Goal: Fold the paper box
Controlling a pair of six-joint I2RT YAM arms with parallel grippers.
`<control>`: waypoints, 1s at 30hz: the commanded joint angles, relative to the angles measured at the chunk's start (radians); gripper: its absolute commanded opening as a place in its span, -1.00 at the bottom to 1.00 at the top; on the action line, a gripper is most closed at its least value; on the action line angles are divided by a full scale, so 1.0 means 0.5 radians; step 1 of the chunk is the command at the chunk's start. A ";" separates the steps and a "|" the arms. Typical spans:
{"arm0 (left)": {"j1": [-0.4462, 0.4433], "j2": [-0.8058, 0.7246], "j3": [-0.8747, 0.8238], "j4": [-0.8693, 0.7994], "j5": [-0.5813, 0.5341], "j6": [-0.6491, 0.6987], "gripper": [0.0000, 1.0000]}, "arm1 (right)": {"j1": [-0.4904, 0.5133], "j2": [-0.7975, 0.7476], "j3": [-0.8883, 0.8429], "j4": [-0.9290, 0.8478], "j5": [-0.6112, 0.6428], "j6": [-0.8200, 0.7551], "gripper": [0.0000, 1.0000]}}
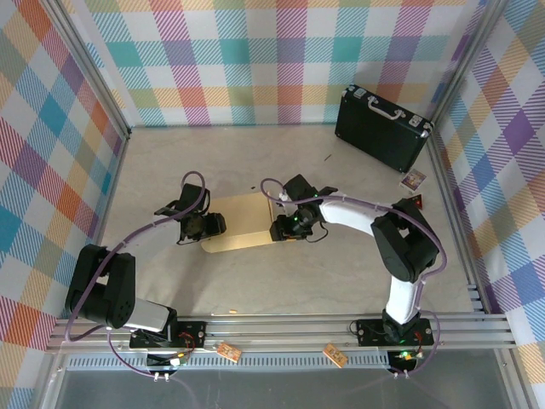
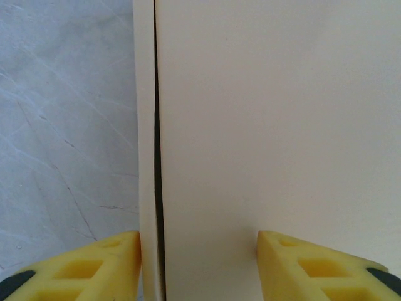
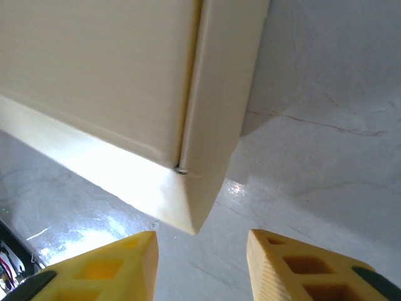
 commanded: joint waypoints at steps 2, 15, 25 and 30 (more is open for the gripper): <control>-0.011 0.005 0.040 -0.046 0.009 0.042 -0.04 | 0.012 -0.096 0.191 -0.170 0.190 -0.176 0.08; -0.011 -0.009 0.036 -0.061 0.037 0.046 -0.07 | -0.010 0.400 0.623 -0.401 0.077 0.001 -0.09; -0.011 -0.034 0.036 -0.058 0.063 0.021 -0.04 | -0.006 0.467 0.515 -0.338 -0.024 0.068 -0.39; -0.012 -0.225 0.099 -0.218 -0.074 -0.003 0.17 | -0.007 0.494 0.522 -0.331 -0.017 0.099 -0.44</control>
